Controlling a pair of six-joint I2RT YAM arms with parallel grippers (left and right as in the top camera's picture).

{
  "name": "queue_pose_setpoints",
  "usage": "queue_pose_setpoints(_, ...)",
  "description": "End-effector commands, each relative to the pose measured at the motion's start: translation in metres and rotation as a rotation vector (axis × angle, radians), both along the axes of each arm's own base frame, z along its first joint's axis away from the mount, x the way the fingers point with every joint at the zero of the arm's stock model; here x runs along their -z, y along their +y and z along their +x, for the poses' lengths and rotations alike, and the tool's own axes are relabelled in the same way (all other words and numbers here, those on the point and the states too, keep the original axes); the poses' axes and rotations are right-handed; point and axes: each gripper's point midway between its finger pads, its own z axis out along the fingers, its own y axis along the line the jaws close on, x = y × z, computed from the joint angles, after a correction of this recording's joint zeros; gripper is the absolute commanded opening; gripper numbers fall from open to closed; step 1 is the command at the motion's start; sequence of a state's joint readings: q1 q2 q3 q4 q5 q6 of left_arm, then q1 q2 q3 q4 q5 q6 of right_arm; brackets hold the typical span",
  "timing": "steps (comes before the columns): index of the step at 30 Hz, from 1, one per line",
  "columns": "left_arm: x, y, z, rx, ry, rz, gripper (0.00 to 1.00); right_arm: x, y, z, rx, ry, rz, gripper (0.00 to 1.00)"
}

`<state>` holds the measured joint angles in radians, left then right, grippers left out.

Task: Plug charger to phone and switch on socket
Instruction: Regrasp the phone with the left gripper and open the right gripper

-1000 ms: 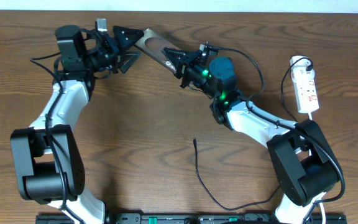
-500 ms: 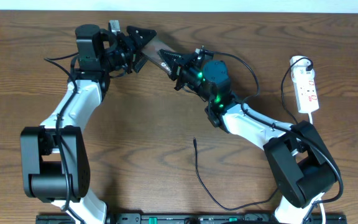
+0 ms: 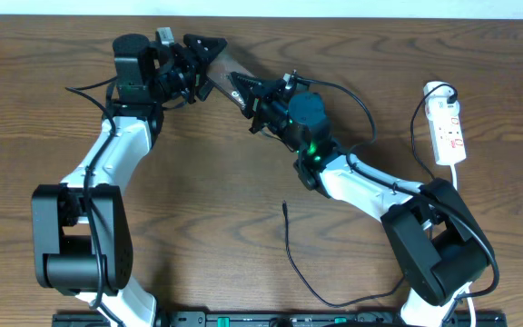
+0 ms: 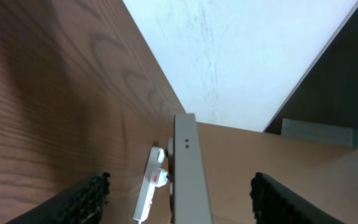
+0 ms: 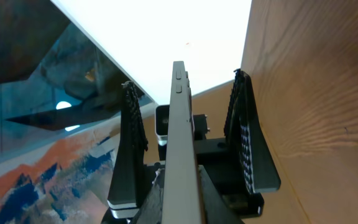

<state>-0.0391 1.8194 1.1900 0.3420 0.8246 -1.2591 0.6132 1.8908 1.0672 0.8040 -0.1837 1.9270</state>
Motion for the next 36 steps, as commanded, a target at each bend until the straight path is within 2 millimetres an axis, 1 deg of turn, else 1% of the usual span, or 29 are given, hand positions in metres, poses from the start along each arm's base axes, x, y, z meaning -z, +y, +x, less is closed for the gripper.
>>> queue_pose_setpoints(1, -0.0120, -0.0066, -0.0010, 0.006, -0.021, -0.006, 0.71, -0.0159, 0.0073, -0.0024, 0.007, -0.029, 0.029, 0.01)
queue_pose_setpoints(3, -0.0120, -0.0066, -0.0010, 0.006, -0.021, -0.006, 0.66, -0.0159, 0.0076, -0.0026, 0.006, -0.029, 0.028, 0.01)
queue_pose_setpoints(8, -0.0120, -0.0066, -0.0010, 0.005, -0.021, -0.007, 0.49, -0.0159, 0.0077, -0.0027, 0.006, -0.029, 0.028, 0.01)
queue_pose_setpoints(11, -0.0120, -0.0066, -0.0010, 0.006, -0.021, -0.006, 0.36, -0.0158, 0.0085, -0.0034, 0.004, -0.029, 0.028, 0.01)
queue_pose_setpoints(13, -0.0120, -0.0066, -0.0010, 0.006, -0.021, -0.006, 0.23, -0.0158, 0.0106, -0.0051, -0.001, -0.029, 0.028, 0.01)
queue_pose_setpoints(14, -0.0120, -0.0066, -0.0010, 0.006, -0.021, -0.006, 0.14, -0.0159, 0.0116, -0.0059, -0.003, -0.029, 0.029, 0.01)
queue_pose_setpoints(15, -0.0121, -0.0066, -0.0010, 0.006, -0.021, -0.006, 0.08, -0.0158, 0.0125, -0.0067, -0.005, -0.029, 0.028, 0.01)
queue_pose_setpoints(24, -0.0121, -0.0089, -0.0017, 0.010, -0.021, -0.006, 0.08, -0.0158, 0.0132, -0.0073, -0.007, -0.029, 0.028, 0.01)
queue_pose_setpoints(27, -0.0121, -0.0090, -0.0017, 0.011, -0.021, -0.007, 0.08, -0.0158, 0.0132, -0.0073, -0.007, -0.029, 0.028, 0.02)
queue_pose_setpoints(30, -0.0121, -0.0090, -0.0017, 0.011, -0.021, -0.007, 0.08, -0.0158, 0.0132, -0.0073, -0.007, -0.029, 0.028, 0.14)
queue_pose_setpoints(32, -0.0121, -0.0089, -0.0017, 0.010, -0.021, -0.006, 0.07, -0.0158, 0.0132, -0.0073, -0.007, -0.029, 0.028, 0.17)
queue_pose_setpoints(33, -0.0121, -0.0087, -0.0016, 0.010, -0.021, -0.006, 0.08, -0.0158, 0.0132, -0.0073, -0.007, -0.029, 0.028, 0.22)
queue_pose_setpoints(36, -0.0120, -0.0075, -0.0012, 0.008, -0.021, -0.006, 0.07, -0.0157, 0.0132, -0.0073, -0.007, -0.029, 0.027, 0.54)
